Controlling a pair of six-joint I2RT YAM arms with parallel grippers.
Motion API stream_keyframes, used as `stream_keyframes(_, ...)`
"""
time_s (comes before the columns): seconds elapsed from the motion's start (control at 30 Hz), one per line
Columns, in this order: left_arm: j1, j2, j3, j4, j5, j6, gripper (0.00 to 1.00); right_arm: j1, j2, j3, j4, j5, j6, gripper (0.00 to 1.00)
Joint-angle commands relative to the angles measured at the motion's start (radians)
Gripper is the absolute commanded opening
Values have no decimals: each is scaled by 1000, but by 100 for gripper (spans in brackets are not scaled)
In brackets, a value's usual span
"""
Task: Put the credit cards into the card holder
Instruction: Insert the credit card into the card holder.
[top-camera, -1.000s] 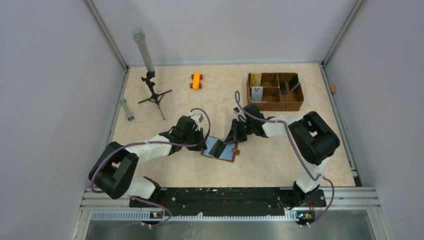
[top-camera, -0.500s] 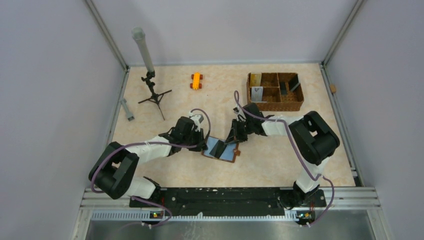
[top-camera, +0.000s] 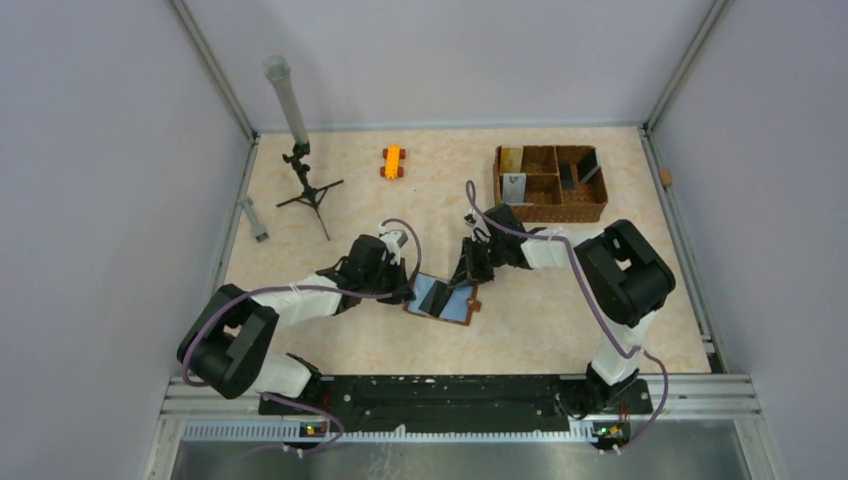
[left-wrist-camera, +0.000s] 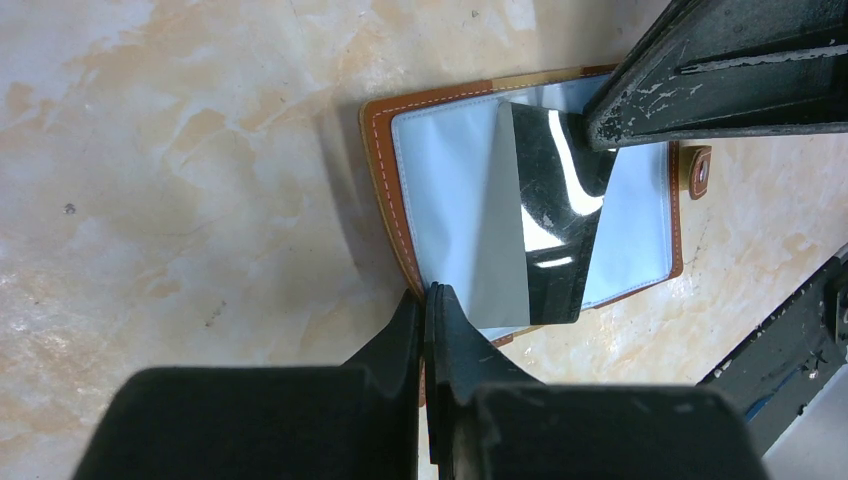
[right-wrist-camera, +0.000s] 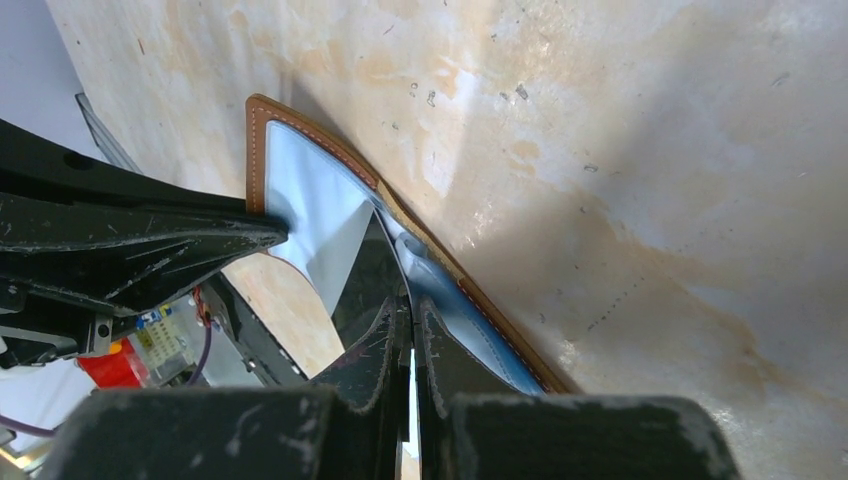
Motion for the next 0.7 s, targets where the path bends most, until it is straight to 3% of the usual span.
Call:
stream_keyframes(0.0,-10,-6,-20,82,47,17,0,15,50,9,-61,85,-49,0)
stream_keyframes(0.67,-9,27,-8,109,119,28,0,20,142,100,3,84,-74,0)
